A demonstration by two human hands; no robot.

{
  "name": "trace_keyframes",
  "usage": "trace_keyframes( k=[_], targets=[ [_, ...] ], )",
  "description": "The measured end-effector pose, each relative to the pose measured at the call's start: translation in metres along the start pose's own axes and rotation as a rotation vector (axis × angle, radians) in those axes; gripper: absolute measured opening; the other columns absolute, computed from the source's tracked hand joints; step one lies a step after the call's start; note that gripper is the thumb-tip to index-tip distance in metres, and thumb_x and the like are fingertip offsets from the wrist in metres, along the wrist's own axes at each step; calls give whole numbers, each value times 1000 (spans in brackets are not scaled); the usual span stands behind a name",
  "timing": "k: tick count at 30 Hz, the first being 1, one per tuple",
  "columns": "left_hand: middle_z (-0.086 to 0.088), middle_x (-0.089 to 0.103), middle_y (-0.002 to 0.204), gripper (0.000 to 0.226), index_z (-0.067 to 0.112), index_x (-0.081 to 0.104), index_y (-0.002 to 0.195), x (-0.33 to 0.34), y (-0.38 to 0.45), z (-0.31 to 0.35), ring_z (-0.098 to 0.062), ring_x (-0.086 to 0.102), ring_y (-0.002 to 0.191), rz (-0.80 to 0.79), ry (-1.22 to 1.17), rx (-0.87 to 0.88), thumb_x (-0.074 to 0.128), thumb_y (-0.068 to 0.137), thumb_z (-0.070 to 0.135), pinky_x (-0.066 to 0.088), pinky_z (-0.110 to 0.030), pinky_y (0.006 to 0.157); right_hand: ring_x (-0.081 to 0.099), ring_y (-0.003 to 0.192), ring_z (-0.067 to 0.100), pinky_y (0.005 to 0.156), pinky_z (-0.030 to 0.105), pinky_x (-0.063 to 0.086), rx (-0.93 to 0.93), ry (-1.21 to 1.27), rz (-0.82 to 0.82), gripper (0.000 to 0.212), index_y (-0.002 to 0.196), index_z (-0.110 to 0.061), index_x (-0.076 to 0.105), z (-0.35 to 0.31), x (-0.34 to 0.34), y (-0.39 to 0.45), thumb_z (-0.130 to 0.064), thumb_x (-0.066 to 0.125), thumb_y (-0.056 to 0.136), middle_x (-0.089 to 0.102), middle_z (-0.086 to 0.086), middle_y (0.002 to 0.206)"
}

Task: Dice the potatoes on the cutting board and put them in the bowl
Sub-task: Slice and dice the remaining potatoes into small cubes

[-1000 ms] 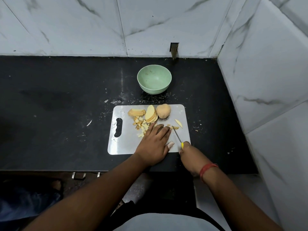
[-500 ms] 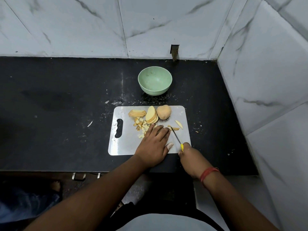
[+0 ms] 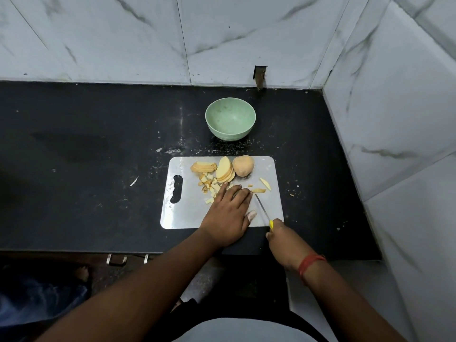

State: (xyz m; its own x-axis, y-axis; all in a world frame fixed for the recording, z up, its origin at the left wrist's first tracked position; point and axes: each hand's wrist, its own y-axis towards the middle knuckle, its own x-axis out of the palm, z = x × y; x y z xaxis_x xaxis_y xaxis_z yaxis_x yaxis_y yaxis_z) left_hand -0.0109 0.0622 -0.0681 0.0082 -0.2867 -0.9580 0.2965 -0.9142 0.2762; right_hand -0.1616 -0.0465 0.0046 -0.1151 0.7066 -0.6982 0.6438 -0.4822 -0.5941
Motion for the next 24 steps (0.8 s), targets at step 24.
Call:
trace_keyframes(
  k=[24],
  targets=[
    [-16, 39, 160, 66, 3, 48, 149, -7, 42, 2, -31, 30, 151, -88, 44, 189, 32, 108, 52, 14, -49, 128, 43, 53, 19, 47, 29, 34, 75, 495, 98, 15, 84, -24, 42, 24, -24, 3, -31, 44, 97, 49, 6, 72]
  ],
)
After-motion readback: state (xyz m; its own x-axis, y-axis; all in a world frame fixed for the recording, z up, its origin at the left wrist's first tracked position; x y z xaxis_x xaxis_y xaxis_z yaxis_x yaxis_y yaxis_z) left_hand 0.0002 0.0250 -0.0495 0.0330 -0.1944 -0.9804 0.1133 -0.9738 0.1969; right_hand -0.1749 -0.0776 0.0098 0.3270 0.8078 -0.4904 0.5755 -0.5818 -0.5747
